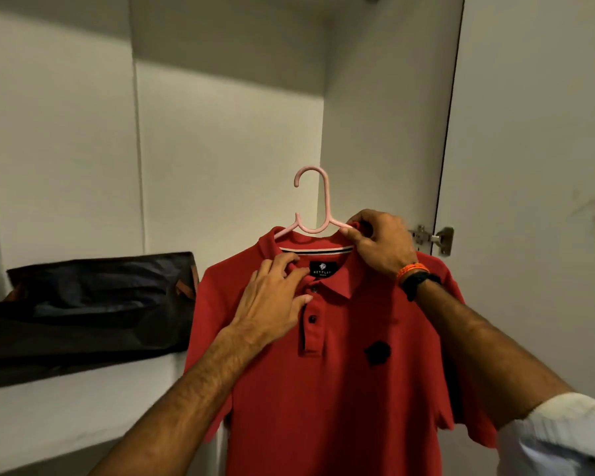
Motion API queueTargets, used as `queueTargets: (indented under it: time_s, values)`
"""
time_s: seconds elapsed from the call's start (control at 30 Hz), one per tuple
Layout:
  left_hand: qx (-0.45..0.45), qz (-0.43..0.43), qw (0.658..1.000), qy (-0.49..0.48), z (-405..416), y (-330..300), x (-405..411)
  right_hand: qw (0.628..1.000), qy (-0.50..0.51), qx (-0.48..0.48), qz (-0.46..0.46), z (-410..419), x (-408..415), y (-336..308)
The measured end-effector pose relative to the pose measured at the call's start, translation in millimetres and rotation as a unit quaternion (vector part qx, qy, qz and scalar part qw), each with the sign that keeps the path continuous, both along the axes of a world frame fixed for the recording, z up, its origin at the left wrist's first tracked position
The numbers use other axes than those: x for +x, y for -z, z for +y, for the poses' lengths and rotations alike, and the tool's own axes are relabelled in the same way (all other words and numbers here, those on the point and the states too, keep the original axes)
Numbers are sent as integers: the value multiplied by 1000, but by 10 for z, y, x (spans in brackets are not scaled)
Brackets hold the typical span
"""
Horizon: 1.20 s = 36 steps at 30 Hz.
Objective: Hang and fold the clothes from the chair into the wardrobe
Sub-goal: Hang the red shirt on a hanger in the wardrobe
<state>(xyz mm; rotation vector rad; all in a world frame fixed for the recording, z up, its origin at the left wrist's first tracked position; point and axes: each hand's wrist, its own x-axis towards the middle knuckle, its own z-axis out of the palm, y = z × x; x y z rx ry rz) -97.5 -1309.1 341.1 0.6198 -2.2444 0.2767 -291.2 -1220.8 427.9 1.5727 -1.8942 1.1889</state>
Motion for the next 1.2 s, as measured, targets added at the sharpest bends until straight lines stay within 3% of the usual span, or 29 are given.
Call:
queueTargets:
  time_s: [0.6,1.2]
  values:
    - [-24,83,995,41,-1990,-1928,-1339,979,76,-103,159,-1704,-1119,-2134]
    - [-112,159,968,157,-3118,-3630,-2253,914,241,-194,262,-2332,-1544,-3679]
